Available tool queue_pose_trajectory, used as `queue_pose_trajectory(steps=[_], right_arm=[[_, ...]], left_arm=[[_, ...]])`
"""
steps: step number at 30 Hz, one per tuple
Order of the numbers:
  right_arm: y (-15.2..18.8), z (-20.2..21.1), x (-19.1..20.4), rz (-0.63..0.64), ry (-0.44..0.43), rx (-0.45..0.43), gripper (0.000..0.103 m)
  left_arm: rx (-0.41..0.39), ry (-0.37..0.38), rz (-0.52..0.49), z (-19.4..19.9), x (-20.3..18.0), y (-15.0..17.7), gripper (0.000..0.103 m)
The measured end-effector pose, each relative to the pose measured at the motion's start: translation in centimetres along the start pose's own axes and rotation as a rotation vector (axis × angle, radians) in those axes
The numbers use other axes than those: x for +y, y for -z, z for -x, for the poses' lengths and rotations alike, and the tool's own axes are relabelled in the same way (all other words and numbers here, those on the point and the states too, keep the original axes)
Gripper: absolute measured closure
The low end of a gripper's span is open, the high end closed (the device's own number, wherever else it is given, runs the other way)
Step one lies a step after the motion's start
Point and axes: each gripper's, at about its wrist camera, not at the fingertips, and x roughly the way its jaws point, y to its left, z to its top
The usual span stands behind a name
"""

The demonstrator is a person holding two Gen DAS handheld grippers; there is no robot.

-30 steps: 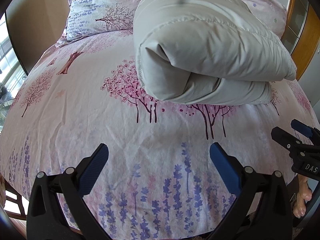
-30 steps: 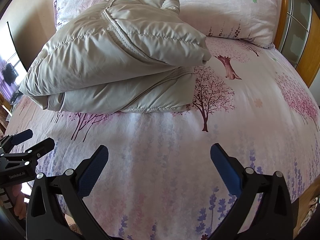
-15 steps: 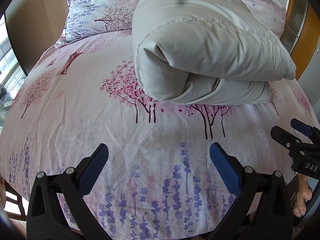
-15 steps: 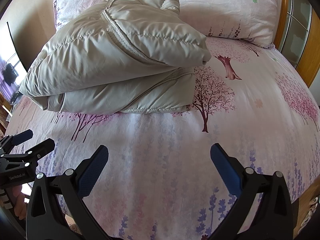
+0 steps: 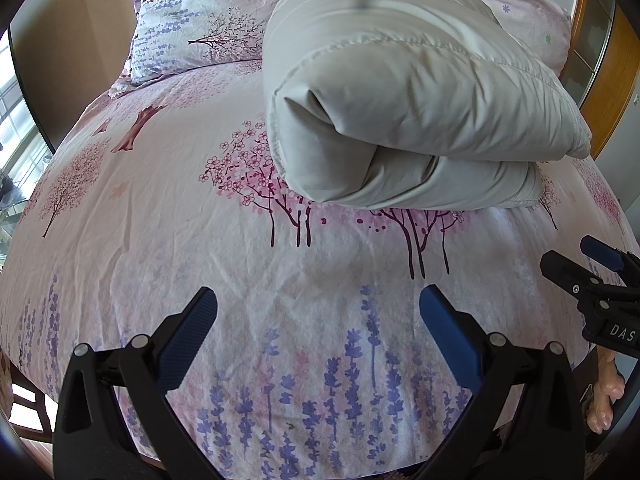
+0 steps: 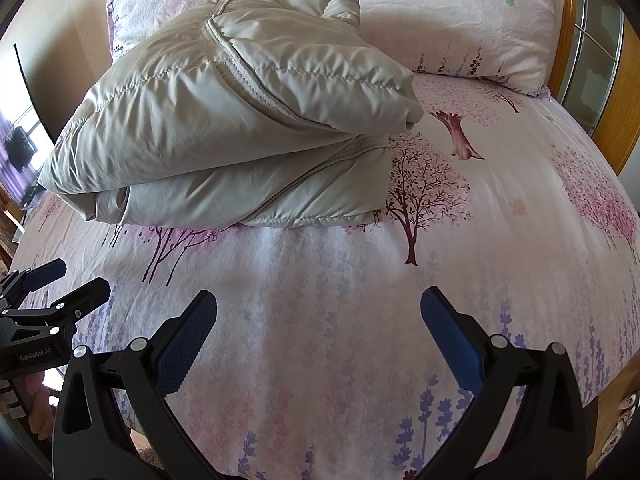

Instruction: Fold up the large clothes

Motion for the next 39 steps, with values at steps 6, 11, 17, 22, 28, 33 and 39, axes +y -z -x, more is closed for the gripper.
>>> queue_pose_trajectory(steps=[6, 11, 17, 22, 28, 33, 39], right_arm=[[0.0, -0.1, 0.2, 0.003, -0.002, 0.002, 0.001], [0.0, -0.1, 0.3, 0.004, -0.003, 0.003, 0.001], [0.1, -0.1, 0.4, 0.002, -0.004, 0.005, 0.001], [0.1, -0.1, 0.4, 0.004, -0.004, 0.005, 0.001], [0.1, -0.1, 0.4, 0.005, -0.005, 0.005, 0.001], [0.1, -0.1, 0.3, 0.004, -0.005, 0.005, 0.001], [0.1, -0.1, 0.4, 0.005, -0.005, 0.004, 0.001]], left_arm=[[-0.001, -0.002, -0.001, 0.0, -0.1, 0.0, 0.002], [-0.008, -0.012, -0.013, 0.1, -0.6, 0.0, 0.002], [-0.011, -0.018, -0.016, 0.1, -0.9, 0.0, 0.002], [-0.043, -0.073, -0.026, 0.5, -1.6, 0.2, 0.002], [-0.044, -0.081, -0.041, 0.6, -2.3, 0.5, 0.002], [-0.040, -0.073, -0.041, 0.4, -2.5, 0.4, 0.002], [-0.036, -0.071, -0.036, 0.2, -2.3, 0.3, 0.002]])
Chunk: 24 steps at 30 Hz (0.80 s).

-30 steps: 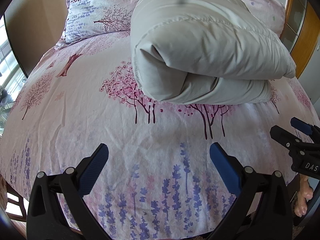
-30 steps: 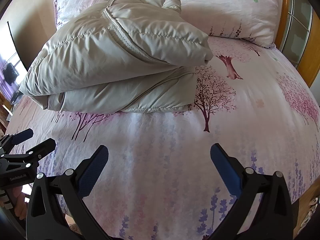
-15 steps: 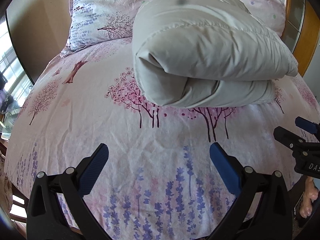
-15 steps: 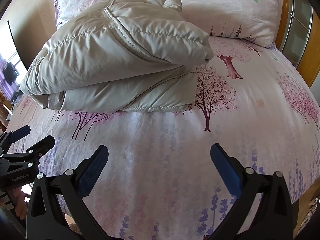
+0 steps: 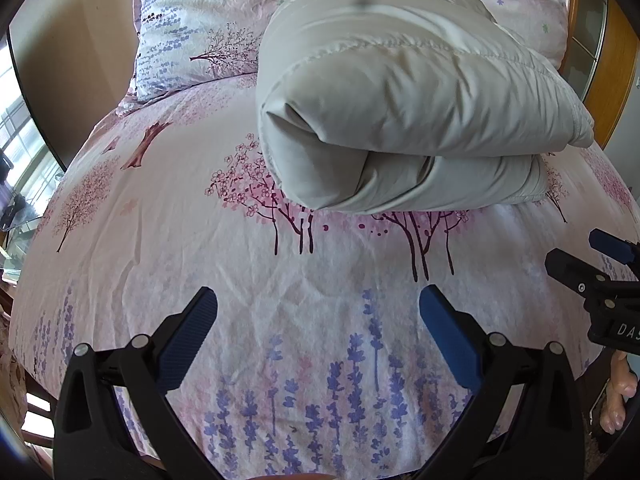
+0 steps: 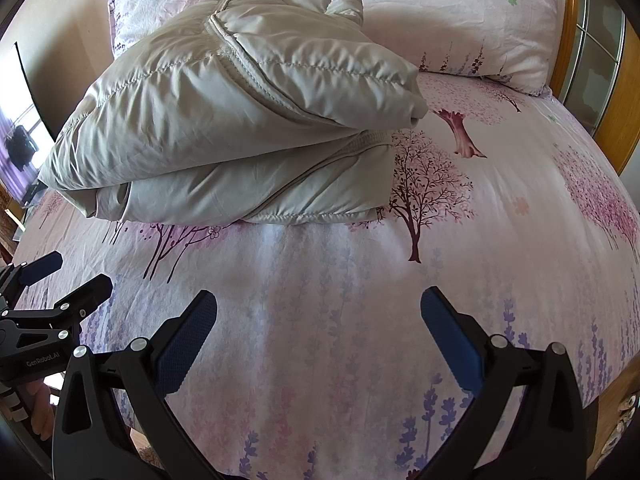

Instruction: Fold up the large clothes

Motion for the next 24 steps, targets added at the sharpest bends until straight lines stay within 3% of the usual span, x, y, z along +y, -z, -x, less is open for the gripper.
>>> queue_pose_trajectory(steps=[24], right_arm=[[0.00, 0.00, -0.01, 0.000, 0.000, 0.001, 0.001]], left_arm=[[0.009, 0.003, 0.005, -0.25, 0.34, 0.11, 0.002]])
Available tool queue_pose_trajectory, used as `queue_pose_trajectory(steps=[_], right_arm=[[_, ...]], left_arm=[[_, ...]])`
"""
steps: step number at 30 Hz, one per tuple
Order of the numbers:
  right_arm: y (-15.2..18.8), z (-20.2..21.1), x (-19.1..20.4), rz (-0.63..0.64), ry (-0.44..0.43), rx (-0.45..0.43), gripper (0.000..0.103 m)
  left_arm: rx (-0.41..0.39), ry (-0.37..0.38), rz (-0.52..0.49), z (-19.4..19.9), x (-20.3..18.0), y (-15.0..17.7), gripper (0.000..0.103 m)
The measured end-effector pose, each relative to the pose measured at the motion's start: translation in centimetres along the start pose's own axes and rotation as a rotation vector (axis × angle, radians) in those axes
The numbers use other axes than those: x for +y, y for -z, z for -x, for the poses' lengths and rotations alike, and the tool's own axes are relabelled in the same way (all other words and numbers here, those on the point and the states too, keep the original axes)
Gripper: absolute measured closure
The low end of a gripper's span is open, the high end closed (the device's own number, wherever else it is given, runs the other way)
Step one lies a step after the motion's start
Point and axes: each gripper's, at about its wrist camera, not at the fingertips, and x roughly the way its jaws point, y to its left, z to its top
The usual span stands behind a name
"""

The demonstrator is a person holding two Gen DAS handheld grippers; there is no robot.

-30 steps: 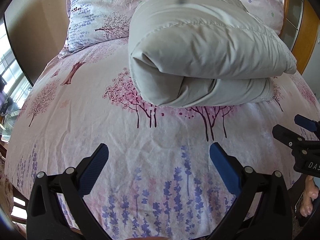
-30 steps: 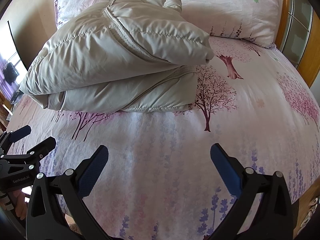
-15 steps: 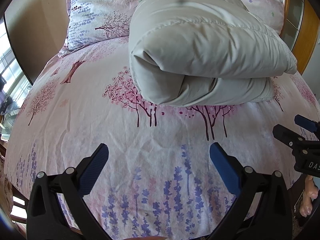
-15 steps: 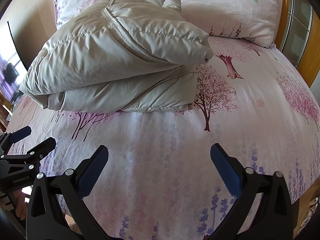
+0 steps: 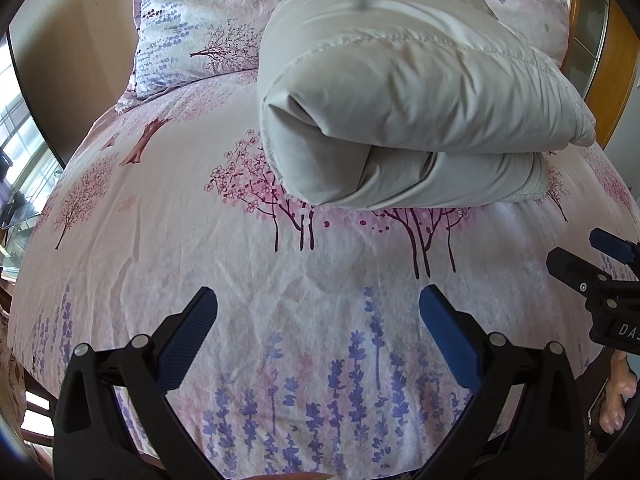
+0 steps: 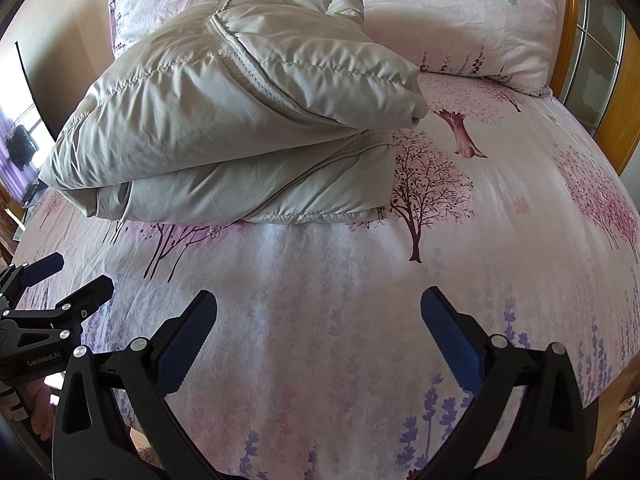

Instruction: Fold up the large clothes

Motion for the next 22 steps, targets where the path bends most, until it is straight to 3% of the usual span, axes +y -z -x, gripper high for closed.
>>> queue_pose_trajectory(steps=[22], right_arm=[[-0.02, 0.01, -0.05, 0.000, 0.000, -0.001, 0.001]], left_arm=[[-0.005, -0.009, -0.005, 0.14, -0.40, 0.02, 0.002]])
